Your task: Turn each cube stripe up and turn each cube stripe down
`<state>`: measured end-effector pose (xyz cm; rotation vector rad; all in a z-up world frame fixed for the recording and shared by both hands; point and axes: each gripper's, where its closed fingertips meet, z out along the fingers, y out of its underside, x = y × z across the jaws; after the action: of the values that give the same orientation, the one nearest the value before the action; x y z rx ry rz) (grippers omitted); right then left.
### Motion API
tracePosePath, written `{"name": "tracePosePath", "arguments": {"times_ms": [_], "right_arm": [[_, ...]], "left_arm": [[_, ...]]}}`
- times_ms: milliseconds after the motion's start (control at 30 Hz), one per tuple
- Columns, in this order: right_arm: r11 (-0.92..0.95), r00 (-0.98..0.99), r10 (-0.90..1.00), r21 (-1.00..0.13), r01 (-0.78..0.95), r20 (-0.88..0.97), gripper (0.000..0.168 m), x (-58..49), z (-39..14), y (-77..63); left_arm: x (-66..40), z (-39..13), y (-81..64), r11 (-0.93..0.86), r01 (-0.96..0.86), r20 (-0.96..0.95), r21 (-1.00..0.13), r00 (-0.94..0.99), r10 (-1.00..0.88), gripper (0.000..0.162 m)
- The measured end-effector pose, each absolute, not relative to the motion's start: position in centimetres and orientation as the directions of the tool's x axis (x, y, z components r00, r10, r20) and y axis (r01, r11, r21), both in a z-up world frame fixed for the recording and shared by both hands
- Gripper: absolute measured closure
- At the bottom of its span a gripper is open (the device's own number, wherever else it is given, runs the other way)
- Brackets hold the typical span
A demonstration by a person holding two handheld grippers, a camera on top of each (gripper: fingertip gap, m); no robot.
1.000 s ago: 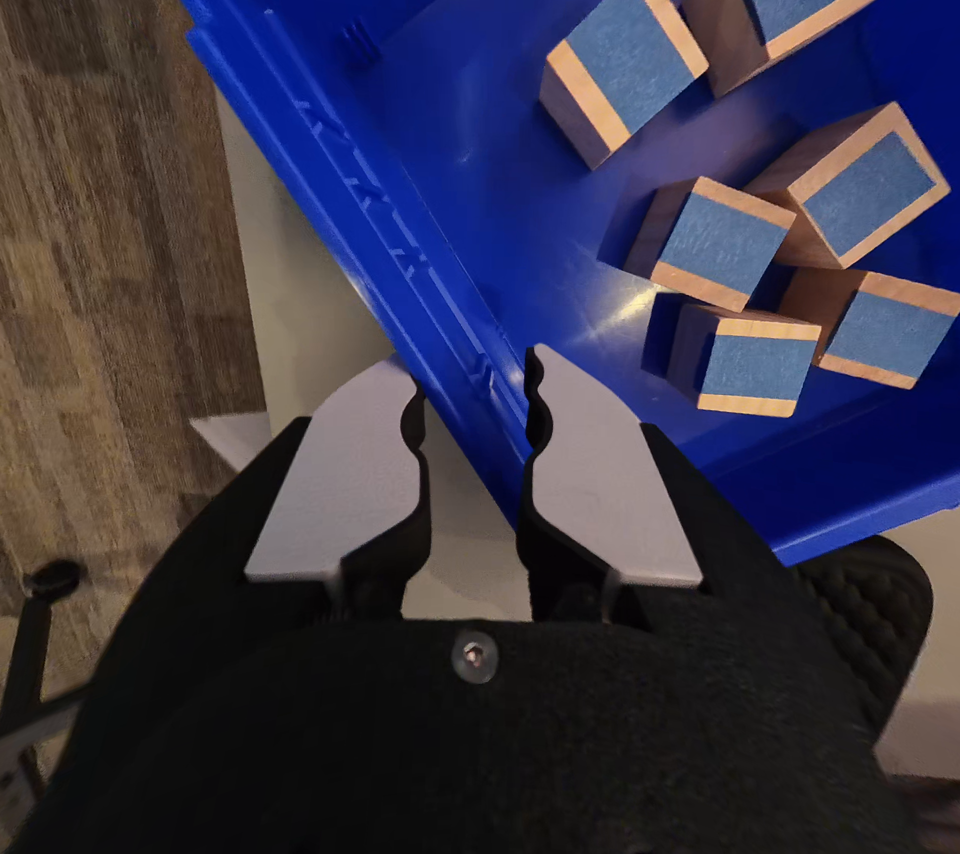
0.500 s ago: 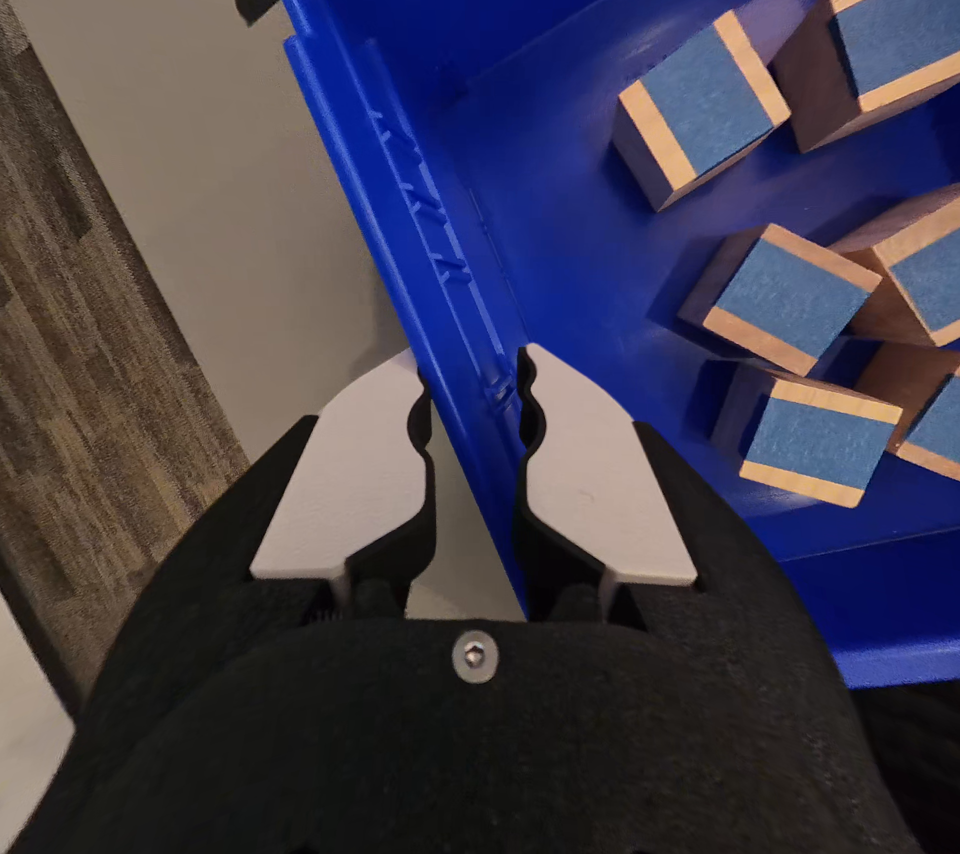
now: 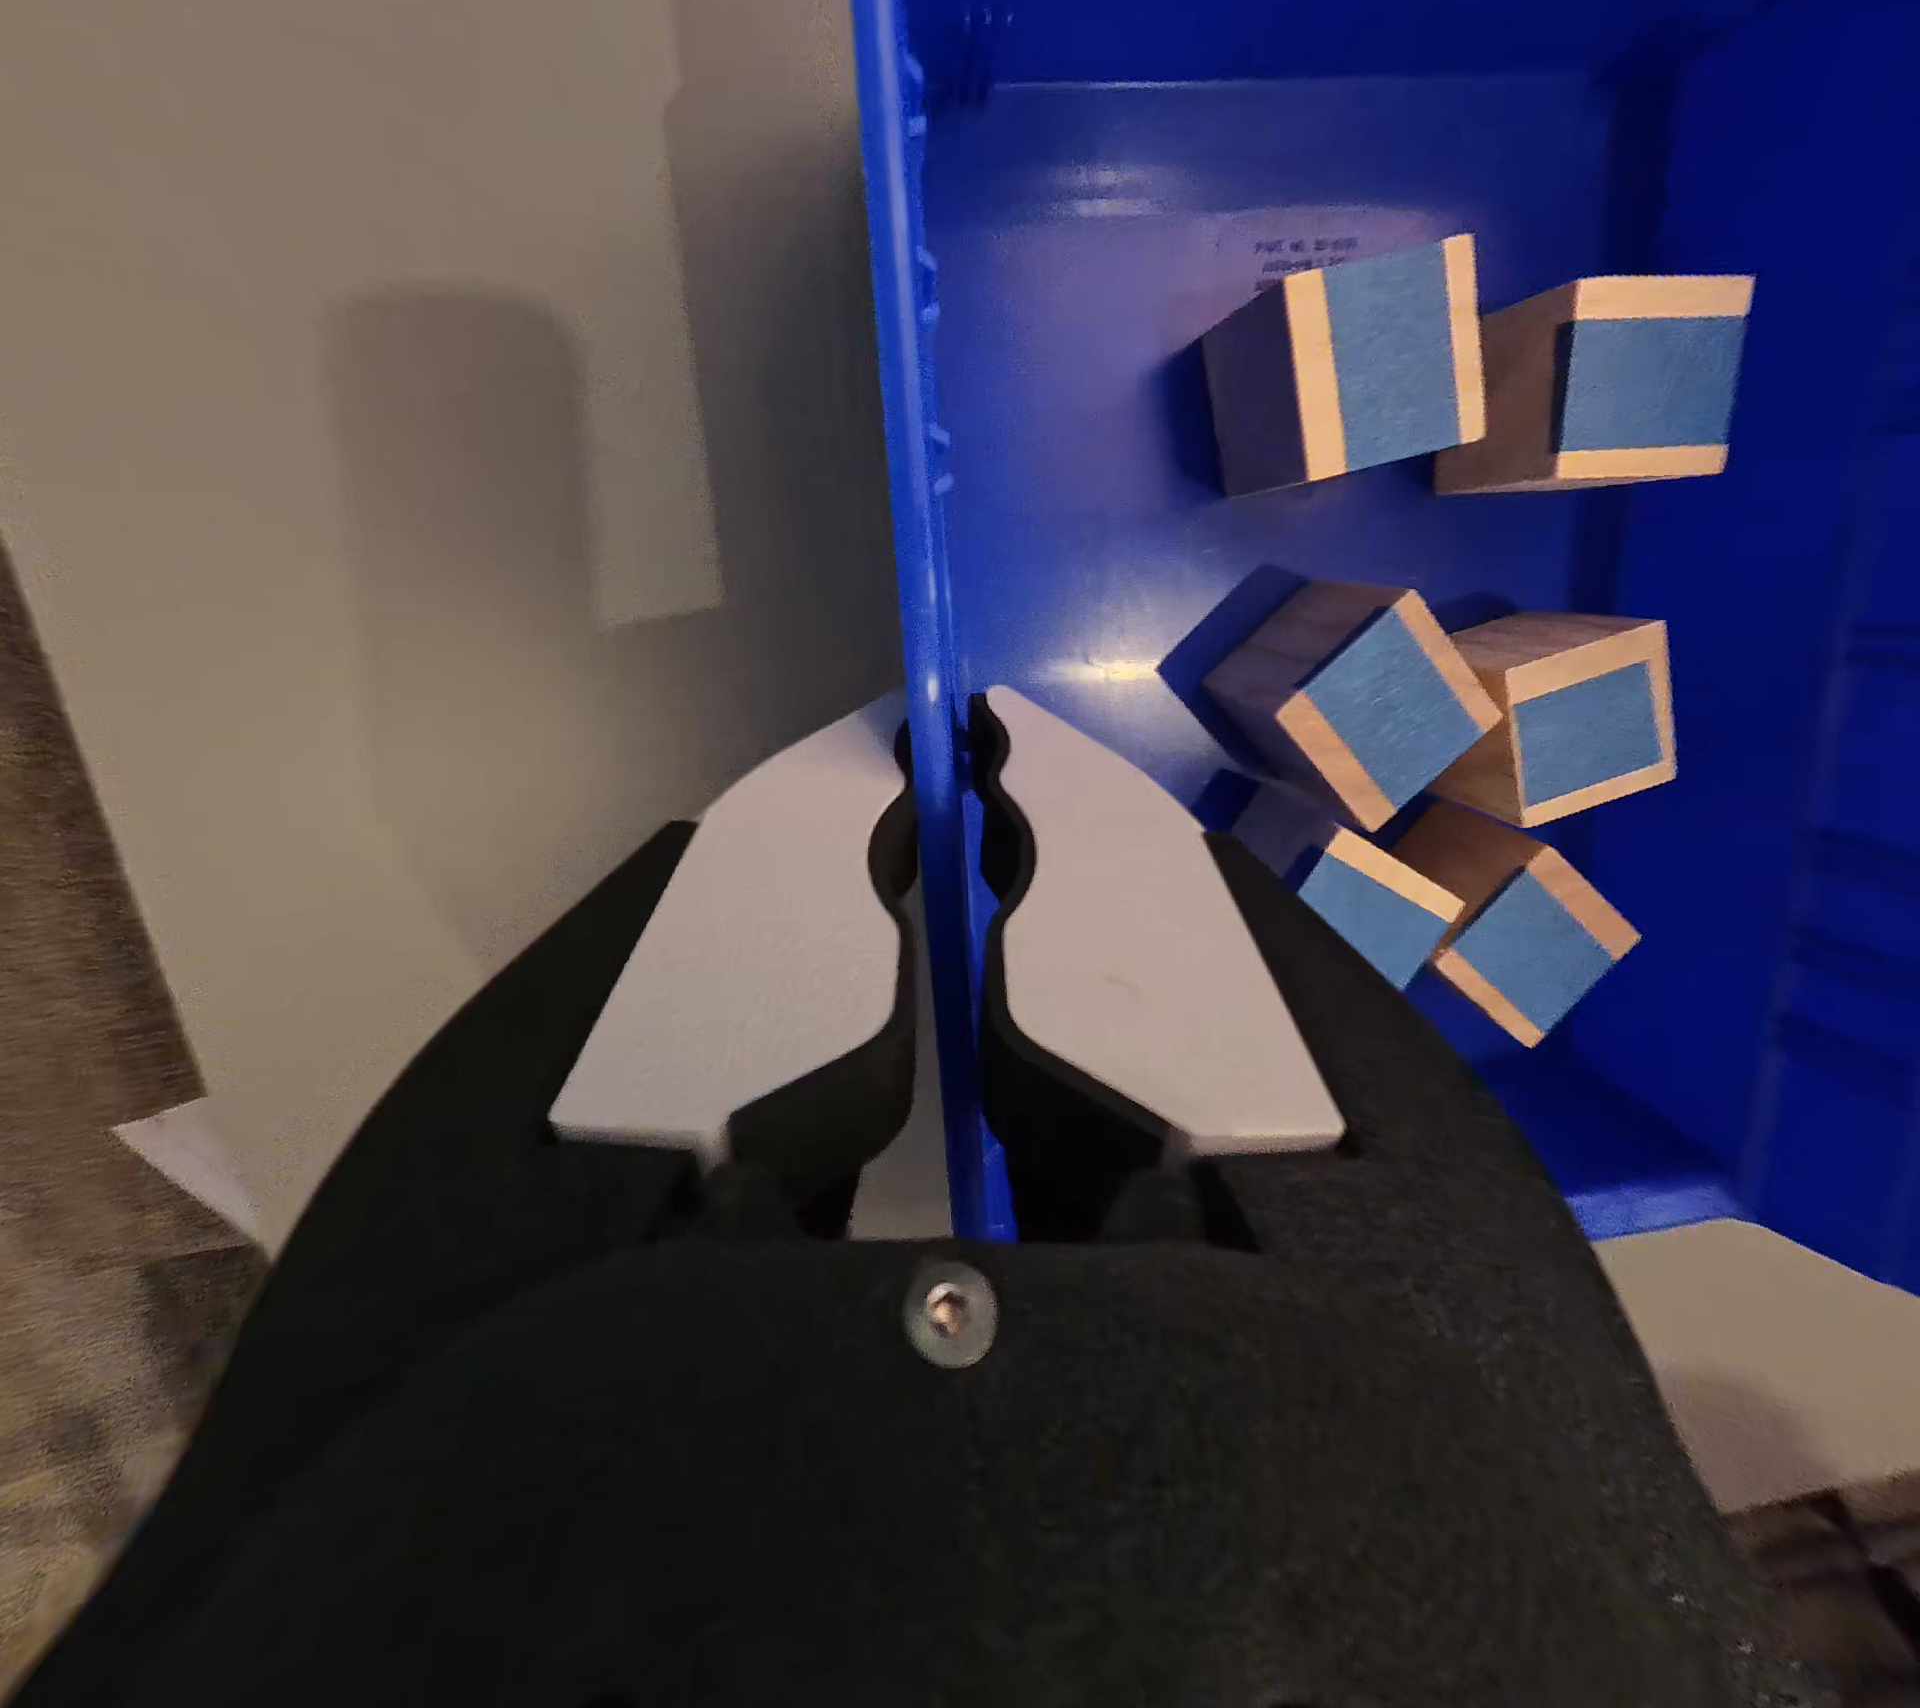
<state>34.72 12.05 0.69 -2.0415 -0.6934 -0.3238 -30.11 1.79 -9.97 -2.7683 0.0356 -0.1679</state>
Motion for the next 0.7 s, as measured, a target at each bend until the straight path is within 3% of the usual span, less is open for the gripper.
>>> {"name": "tracePosePath", "arguments": {"times_ms": [200, 433, 567, 700], "right_arm": [[-0.417, 0.786, 0.372, -0.668, 0.617, 0.494, 0.12, 34.3, 0.1, 12.1], [-0.415, 0.753, 0.398, -0.629, 0.658, 0.524, 0.12, 33.5, -0.6, 12.3], [-0.405, 0.728, 0.418, -0.606, 0.685, 0.543, 0.12, 32.8, -1.0, 12.3], [-0.416, 0.714, 0.427, -0.58, 0.7, 0.555, 0.12, 32.7, -1.7, 12.4]], "left_arm": [[-31.0, -10.0, 1.0, -0.935, 0.08, 0.128, -0.346, 0.991, 0.038, 0.156], [-31.4, -9.7, 0.8, -0.936, 0.051, 0.073, -0.348, 0.997, 0.027, 0.154], [-31.9, -7.0, 1.2, -0.895, -0.031, -0.024, -0.444, 0.999, -0.023, 0.154], [-30.4, -1.9, 1.6, -0.776, -0.152, -0.109, -0.612, 0.988, -0.108, 0.154]]}}
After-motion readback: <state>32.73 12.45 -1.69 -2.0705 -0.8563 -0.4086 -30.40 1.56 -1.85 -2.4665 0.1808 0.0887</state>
